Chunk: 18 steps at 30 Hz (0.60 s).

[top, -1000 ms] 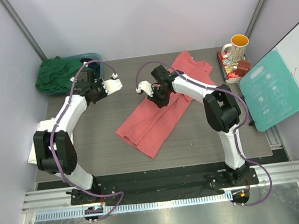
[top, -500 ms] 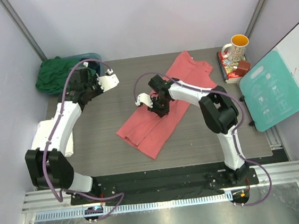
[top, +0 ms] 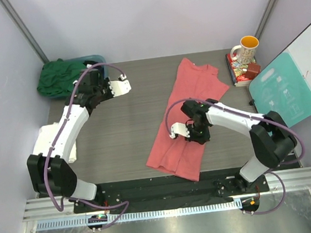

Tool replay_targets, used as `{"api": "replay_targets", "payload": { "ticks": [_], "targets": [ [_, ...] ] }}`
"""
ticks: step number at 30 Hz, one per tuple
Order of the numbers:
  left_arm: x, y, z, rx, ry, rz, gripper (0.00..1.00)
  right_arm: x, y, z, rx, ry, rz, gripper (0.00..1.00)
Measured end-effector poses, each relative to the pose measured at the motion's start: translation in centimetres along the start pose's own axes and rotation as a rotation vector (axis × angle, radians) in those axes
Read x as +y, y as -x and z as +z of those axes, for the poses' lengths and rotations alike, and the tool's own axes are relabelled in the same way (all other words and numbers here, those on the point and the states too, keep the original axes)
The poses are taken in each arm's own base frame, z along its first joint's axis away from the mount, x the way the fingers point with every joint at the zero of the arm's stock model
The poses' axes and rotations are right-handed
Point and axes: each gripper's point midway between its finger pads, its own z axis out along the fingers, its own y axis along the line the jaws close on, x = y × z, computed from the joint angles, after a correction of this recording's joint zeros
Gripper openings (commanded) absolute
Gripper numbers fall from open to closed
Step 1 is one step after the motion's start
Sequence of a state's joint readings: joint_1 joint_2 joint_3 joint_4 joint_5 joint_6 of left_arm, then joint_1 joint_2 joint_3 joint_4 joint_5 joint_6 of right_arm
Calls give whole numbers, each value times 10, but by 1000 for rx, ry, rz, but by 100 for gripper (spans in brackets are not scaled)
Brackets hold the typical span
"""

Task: Fold and stack the t-shirts
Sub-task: Rotate the tshirt 90 degrees

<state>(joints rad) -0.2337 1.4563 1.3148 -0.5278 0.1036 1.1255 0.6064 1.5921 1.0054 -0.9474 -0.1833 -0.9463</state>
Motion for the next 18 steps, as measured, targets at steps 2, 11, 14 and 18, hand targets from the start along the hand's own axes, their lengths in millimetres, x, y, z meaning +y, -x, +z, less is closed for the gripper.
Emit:
{"api": "replay_targets", "payload": {
  "ticks": [2,11,14,18],
  "targets": [
    [-3,3,3,-5,-12,9,0,-5,2,-11,-27,-52,11,1],
    [-37,21,21,-44,-99,8,0,-169,39,-85,-202,-649,261,1],
    [-57,21,26,-44,-143,5,0,-238,21,-90,-167,-779,388,1],
    [-67,20,28,-37,-163,-8,0,-318,-12,-88,-137,-902,531,1]
  ]
}}
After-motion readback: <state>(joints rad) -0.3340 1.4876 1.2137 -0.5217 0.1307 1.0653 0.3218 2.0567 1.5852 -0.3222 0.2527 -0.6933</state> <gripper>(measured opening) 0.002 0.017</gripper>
